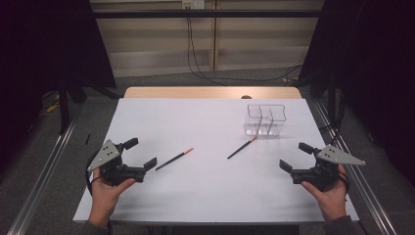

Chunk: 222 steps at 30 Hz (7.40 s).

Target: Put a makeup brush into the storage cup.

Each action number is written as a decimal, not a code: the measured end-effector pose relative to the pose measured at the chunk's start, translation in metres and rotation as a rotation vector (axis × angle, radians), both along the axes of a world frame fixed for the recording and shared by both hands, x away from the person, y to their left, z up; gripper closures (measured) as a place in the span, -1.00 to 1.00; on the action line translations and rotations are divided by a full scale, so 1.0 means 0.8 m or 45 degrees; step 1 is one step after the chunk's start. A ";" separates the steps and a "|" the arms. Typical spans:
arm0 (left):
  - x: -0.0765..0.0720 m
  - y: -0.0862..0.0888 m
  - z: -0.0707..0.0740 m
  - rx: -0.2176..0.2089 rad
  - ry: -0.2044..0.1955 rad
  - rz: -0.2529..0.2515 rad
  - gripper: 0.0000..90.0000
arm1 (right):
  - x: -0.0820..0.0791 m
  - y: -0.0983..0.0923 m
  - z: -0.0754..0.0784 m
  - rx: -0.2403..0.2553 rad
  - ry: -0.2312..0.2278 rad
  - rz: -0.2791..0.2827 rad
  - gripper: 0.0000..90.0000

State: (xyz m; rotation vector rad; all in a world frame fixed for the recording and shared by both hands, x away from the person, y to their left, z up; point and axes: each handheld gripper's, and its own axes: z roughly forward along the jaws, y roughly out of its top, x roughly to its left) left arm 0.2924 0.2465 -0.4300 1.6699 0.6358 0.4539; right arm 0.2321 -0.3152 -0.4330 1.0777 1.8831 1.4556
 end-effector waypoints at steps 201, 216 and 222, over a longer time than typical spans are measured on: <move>0.123 -0.113 -0.003 1.014 0.762 -0.237 -0.30 | 0.000 0.005 -0.002 -0.031 0.002 0.032 -0.96; 0.123 -0.109 -0.018 1.087 0.842 -0.288 0.17 | 0.000 0.005 -0.002 -0.030 0.000 0.036 -0.96; 0.124 -0.109 -0.020 1.095 0.837 -0.292 0.23 | 0.000 0.004 -0.002 -0.027 0.010 0.034 -0.96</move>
